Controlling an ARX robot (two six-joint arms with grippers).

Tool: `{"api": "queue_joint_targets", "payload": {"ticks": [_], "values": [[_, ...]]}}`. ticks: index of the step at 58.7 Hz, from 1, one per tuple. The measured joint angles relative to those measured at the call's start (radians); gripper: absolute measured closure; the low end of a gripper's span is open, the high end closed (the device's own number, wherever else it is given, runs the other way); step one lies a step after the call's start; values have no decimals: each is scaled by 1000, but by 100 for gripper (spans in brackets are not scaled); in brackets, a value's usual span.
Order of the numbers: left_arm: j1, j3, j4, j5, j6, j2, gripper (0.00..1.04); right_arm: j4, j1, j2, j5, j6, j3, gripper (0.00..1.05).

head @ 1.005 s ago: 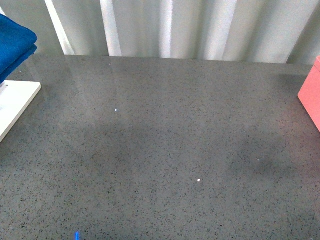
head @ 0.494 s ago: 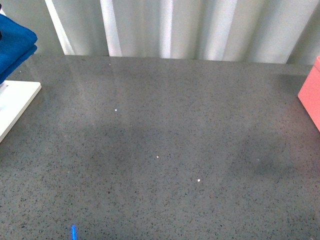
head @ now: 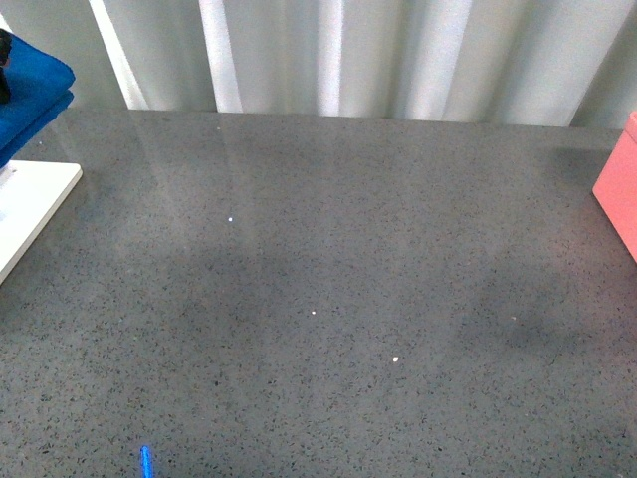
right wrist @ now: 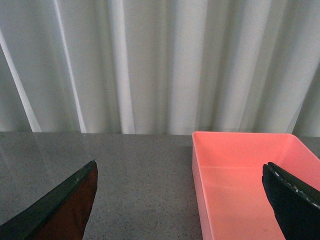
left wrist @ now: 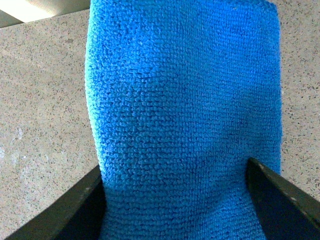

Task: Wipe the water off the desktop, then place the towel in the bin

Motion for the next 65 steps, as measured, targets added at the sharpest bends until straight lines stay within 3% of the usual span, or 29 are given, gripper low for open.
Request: {"api": "queue_joint_targets", "payload": {"ticks": [15, 18, 29, 39, 50, 65], "values": [[15, -4, 5, 32, -16, -8, 64, 0, 0, 0, 0, 0, 0, 7], [21, -13, 6, 61, -27, -25, 76, 0, 0, 0, 0, 0, 0, 7], [11, -77, -6, 216, -62, -117, 100, 0, 0, 0, 0, 0, 0, 7], [-16, -144, -13, 393, -128, -256, 100, 0, 0, 0, 0, 0, 0, 7], [-42, -156, 24, 504, -213, -392, 100, 0, 0, 0, 0, 0, 0, 7], [-134, -284, 72, 726, -318, -552, 100, 0, 0, 0, 0, 0, 0, 7]]}}
